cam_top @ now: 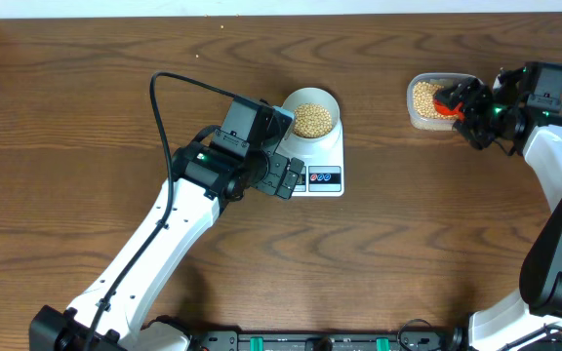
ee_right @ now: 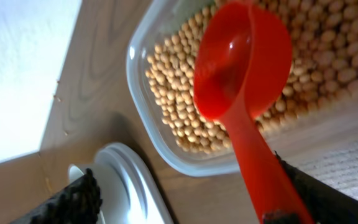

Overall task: Scoop item into bowl and weigh 50g on scale
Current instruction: 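Lower the red scoop into the clear soybean tub with the right gripper, then open the right gripper and release the scoop in the tub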

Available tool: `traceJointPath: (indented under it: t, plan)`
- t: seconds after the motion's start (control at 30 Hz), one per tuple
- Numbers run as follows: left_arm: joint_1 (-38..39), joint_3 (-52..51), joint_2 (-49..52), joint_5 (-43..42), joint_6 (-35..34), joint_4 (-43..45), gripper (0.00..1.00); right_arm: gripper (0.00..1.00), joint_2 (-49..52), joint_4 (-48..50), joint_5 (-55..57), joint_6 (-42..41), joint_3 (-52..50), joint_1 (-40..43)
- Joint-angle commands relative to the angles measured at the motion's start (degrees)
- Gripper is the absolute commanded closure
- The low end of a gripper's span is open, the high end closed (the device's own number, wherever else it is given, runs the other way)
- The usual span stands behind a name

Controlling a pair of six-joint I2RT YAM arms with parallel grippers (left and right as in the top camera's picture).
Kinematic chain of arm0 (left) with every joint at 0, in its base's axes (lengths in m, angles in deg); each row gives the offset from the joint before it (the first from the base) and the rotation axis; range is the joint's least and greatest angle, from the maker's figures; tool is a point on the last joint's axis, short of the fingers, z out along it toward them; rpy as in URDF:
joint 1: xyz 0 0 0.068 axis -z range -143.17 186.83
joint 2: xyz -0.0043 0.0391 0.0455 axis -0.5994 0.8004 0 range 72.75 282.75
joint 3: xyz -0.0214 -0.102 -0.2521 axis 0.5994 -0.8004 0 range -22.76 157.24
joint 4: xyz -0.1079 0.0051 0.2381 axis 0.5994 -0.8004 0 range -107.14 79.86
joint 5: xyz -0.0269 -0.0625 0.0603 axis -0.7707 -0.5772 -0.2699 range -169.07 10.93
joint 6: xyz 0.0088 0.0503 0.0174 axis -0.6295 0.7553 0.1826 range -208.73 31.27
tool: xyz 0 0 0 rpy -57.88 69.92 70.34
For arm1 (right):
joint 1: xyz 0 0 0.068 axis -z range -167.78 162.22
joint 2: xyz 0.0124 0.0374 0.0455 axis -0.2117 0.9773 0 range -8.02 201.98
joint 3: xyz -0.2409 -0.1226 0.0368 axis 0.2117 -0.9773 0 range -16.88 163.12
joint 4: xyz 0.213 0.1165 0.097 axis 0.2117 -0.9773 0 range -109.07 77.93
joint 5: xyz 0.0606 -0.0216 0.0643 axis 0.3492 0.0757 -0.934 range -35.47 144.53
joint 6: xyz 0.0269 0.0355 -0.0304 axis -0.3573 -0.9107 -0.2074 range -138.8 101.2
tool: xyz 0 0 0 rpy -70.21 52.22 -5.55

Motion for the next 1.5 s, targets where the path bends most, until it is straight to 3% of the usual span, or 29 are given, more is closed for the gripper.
traceJointPath:
  t: [0.0,0.27,0.57,0.83,1.47]
  plan:
    - [-0.1,-0.2,-0.2,-0.2,0.1,-0.2,0.02,0.12,-1.2,-2.0,-1.2,5.0,-0.2,0.5]
    - [-0.1,-0.2,-0.2,-0.2,0.1,-0.2,0.02,0.01,-1.2,-5.8,-1.6,9.5,-0.2,0.5]
    - [-0.1,-0.2,-0.2,-0.2,0.1,-0.2,0.02,0.01,-3.5,-13.1,-0.9,22.9,2.4,0.5]
    - [-0.1,-0.2,-0.2,-0.2,0.1,-0.2,0.02,0.01,-15.1,-24.8,11.5,30.1,7.5,0.3]
    - [-0.1,-0.2,-0.2,-0.2,0.1,-0.2,0.02,0.01,-40.3,-42.0,10.9,32.3,7.7,-4.7]
